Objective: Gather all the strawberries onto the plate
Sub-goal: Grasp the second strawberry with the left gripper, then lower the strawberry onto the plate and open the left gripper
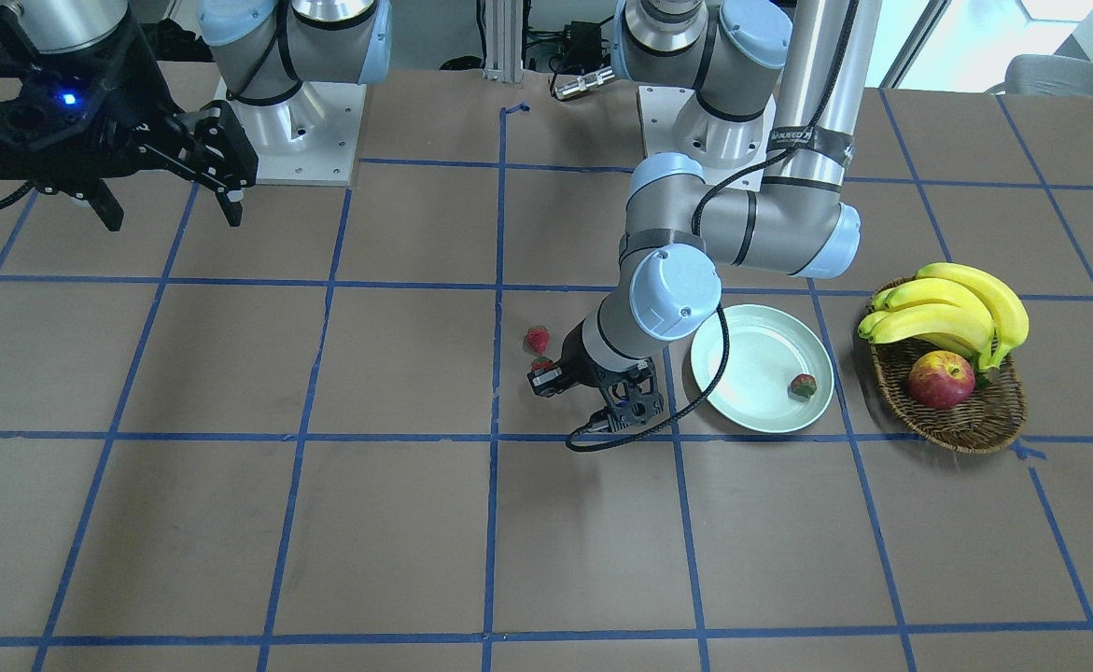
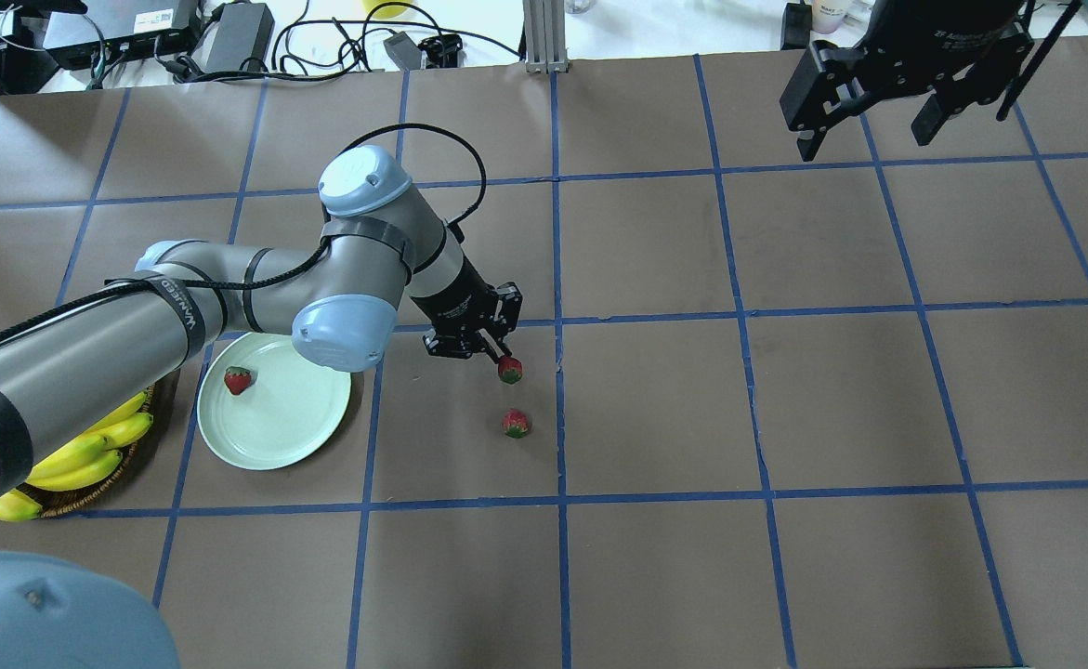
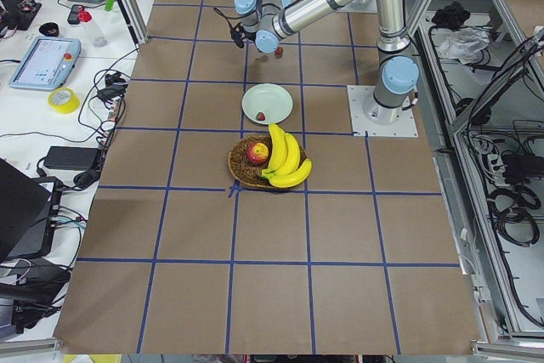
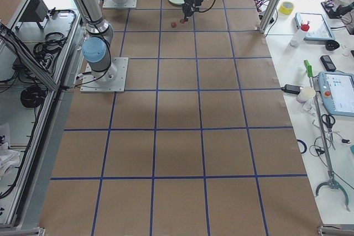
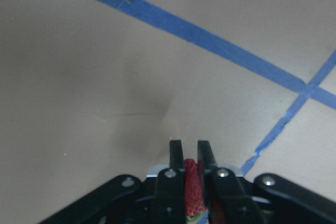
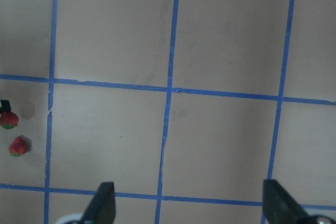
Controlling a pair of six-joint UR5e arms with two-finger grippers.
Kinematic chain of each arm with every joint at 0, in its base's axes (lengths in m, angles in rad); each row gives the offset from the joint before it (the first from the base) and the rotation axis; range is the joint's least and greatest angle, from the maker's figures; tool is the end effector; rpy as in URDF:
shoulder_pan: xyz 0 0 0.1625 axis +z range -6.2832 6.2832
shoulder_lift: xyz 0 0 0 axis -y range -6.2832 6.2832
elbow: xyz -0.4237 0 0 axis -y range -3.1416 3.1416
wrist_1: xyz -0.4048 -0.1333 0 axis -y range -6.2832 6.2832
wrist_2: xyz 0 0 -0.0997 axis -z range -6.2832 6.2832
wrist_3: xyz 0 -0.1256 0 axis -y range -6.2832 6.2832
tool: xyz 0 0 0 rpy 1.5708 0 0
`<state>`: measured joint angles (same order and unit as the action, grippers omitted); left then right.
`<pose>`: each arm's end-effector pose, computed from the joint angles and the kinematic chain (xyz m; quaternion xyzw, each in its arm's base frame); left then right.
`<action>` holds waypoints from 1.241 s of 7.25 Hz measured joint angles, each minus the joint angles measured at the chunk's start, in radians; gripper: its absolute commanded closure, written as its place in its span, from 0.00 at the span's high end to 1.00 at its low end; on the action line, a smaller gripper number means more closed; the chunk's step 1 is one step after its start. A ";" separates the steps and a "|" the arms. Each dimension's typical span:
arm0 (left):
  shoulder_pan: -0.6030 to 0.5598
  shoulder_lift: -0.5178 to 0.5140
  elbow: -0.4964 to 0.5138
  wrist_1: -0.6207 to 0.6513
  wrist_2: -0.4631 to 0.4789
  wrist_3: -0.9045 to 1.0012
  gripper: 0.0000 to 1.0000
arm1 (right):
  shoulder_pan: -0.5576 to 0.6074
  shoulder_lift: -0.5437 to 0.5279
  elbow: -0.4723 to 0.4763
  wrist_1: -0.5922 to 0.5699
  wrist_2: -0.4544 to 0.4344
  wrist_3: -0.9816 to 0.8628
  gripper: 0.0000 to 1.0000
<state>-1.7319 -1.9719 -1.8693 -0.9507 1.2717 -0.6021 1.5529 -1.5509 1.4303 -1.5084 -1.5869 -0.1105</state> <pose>-0.2587 -0.5304 0.1644 0.2219 -0.9628 -0.0919 0.1235 0.1220 -0.5194 0.5152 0.0460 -0.9985 0.0285 0.0099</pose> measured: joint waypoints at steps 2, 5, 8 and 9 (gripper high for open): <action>0.032 0.022 0.080 -0.097 0.091 0.037 0.00 | -0.002 0.001 0.000 -0.006 0.000 0.000 1.00; 0.204 0.088 0.132 -0.280 0.250 0.319 0.00 | -0.001 0.002 0.000 -0.011 0.000 0.000 1.00; 0.370 0.099 0.104 -0.328 0.362 0.638 0.00 | -0.001 0.002 0.000 -0.011 -0.001 0.000 1.00; 0.389 0.092 0.081 -0.324 0.376 0.676 0.25 | 0.000 0.002 0.001 -0.011 -0.001 0.000 1.00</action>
<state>-1.3433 -1.8798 -1.7882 -1.2750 1.6480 0.0736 1.5528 -1.5493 1.4315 -1.5195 -1.5877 -0.1105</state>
